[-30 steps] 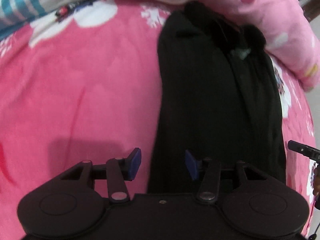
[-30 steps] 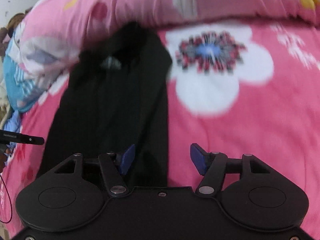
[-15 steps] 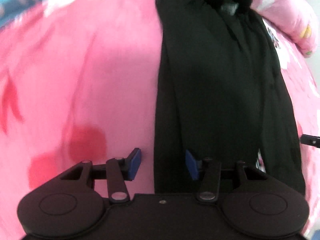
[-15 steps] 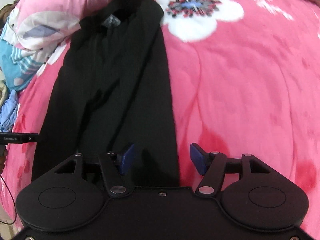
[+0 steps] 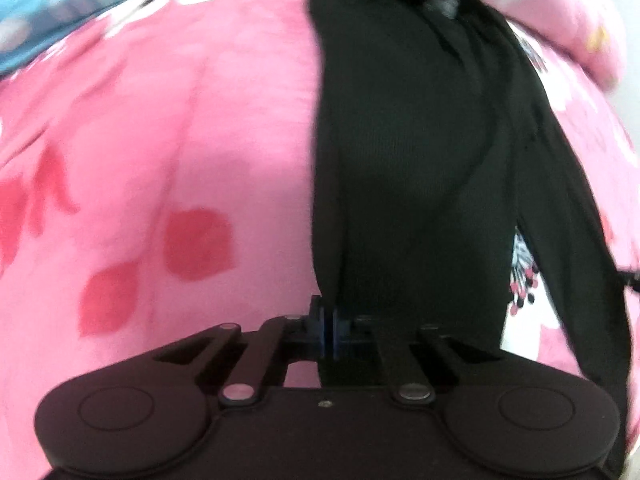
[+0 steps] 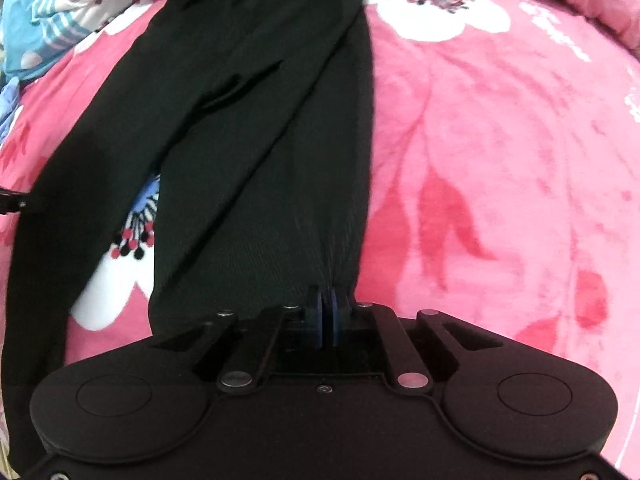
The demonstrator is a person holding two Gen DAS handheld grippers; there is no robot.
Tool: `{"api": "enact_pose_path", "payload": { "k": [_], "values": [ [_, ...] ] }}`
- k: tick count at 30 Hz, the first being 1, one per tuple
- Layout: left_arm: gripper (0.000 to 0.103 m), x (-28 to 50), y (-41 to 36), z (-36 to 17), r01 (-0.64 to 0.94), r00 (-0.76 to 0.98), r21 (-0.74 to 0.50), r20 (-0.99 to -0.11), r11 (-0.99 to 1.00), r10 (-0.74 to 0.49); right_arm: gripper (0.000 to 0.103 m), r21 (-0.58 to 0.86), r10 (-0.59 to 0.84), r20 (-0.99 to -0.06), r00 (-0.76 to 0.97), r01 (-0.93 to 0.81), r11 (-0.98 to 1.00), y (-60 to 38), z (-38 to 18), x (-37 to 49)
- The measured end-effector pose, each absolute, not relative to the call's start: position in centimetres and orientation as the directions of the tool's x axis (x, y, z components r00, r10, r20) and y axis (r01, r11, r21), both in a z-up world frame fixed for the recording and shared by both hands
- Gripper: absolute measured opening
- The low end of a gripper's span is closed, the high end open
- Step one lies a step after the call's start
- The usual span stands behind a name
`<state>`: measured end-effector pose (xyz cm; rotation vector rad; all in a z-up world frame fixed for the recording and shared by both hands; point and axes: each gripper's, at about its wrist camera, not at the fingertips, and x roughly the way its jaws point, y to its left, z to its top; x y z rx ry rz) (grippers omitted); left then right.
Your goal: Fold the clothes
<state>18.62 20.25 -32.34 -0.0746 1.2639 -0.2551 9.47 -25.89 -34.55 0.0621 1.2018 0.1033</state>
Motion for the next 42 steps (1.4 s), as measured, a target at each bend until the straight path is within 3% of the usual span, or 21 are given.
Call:
{"api": "enact_pose_path", "payload": {
  "k": [11, 15, 17, 19, 22, 25, 29, 33, 36, 42],
  "values": [
    [0.005, 19.2, 22.6, -33.0, 0.078, 0.211, -0.147, -0.964, 0.986, -0.161, 0.004, 0.111, 0.109, -0.950, 0.293, -0.010, 0.994, -29.1, -34.5, 8.3],
    [0.016, 19.6, 22.6, -32.7, 0.114, 0.205, -0.122, -0.968, 0.986, -0.143, 0.007, 0.093, 0.106, -0.963, 0.247, -0.066, 0.993, -29.2, -35.4, 8.7],
    [0.020, 19.7, 23.0, -31.6, 0.126, 0.216, -0.119, -0.966, 0.985, -0.144, 0.017, 0.089, 0.108, -0.965, 0.239, -0.087, 0.992, -29.2, -35.1, 9.0],
    [0.032, 20.1, 23.6, -29.9, 0.140, 0.245, -0.108, -0.959, 0.984, -0.140, 0.027, 0.096, 0.124, -0.959, 0.253, -0.120, 0.988, -29.6, -33.4, 9.5],
    [0.034, 23.4, 23.3, -27.3, 0.163, 0.346, -0.098, -0.926, 0.982, -0.150, 0.047, 0.115, 0.167, -0.921, 0.352, -0.165, 0.980, -30.7, -29.5, 11.2],
    [0.038, 28.4, 21.2, -27.2, 0.191, 0.404, -0.133, -0.893, 0.973, -0.201, 0.054, 0.116, 0.220, -0.847, 0.484, -0.235, 0.965, -31.3, -26.6, 16.0],
    [0.038, 35.5, 15.5, -29.6, 0.259, 0.448, -0.146, -0.858, 0.955, -0.253, 0.055, 0.070, 0.224, -0.807, 0.547, -0.289, 0.955, -30.0, -27.7, 24.5],
    [0.038, 41.8, 10.3, -31.7, 0.278, 0.513, -0.051, -0.836, 0.959, -0.193, 0.055, 0.101, 0.249, -0.769, 0.588, -0.273, 0.957, -29.1, -30.3, 33.1],
    [0.038, 44.6, 8.7, -32.9, 0.306, 0.547, 0.026, -0.823, 0.952, -0.153, 0.055, 0.069, 0.246, -0.747, 0.618, -0.297, 0.952, -28.1, -31.8, 38.0],
    [0.038, 47.1, 9.4, -34.1, 0.338, 0.539, 0.009, -0.822, 0.941, -0.186, 0.054, 0.038, 0.267, -0.776, 0.572, -0.380, 0.924, -27.9, -33.8, 41.4]
  ]
}}
